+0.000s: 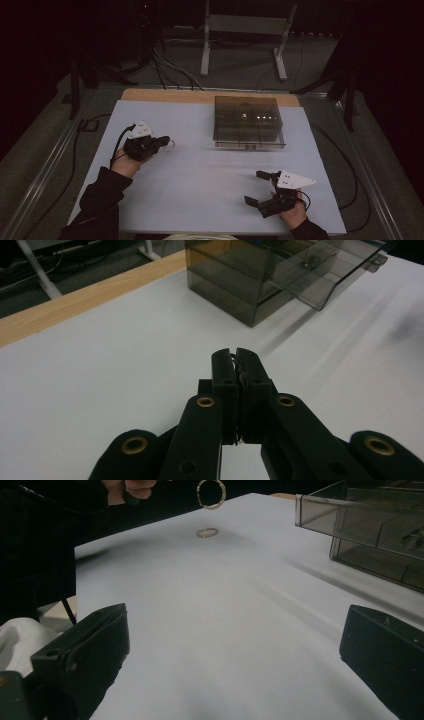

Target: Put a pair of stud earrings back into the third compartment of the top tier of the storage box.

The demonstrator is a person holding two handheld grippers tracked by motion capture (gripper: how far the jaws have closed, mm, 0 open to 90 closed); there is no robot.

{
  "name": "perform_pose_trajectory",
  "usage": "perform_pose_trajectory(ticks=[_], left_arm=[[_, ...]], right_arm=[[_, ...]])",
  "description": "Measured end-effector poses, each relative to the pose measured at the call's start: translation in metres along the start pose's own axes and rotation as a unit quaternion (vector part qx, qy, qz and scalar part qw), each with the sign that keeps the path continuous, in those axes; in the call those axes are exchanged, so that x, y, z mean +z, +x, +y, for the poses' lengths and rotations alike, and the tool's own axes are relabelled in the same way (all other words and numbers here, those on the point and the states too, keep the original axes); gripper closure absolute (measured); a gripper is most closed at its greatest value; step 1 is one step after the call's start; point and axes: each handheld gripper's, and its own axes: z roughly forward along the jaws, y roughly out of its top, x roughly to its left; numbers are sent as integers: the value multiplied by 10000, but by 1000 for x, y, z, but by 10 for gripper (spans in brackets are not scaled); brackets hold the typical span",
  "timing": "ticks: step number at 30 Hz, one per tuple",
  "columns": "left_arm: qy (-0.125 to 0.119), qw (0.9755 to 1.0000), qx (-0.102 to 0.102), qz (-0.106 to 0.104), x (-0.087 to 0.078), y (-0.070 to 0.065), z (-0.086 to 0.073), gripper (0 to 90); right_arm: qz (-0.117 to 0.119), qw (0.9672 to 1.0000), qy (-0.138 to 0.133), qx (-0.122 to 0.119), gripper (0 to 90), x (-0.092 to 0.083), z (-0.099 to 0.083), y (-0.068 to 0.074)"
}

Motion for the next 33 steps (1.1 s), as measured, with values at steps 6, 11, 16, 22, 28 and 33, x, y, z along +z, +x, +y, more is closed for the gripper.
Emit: perform_pose_trajectory(ticks=[6,11,16,22,28,33], left_arm=[[18,9999,78,-89,6,-5,5,899],[22,9998,63,-209,10,-8,9,899],[-16,9994,114,-325,13,-14,16,899],[-85,9984,240,-495,17,-24,29,899],[-148,9969,352,-686,24,-34,41,899],[-225,9949,394,-900,29,-42,50,899]], right_arm=[[-4,10000,-14,2,0,0,0,0],[2,10000,-19,13,0,0,0,0],[0,10000,-18,20,0,0,0,-1],[8,10000,-13,26,0,0,0,-1],[0,10000,-9,7,0,0,0,0],[-7,10000,-6,-17,0,0,0,0]])
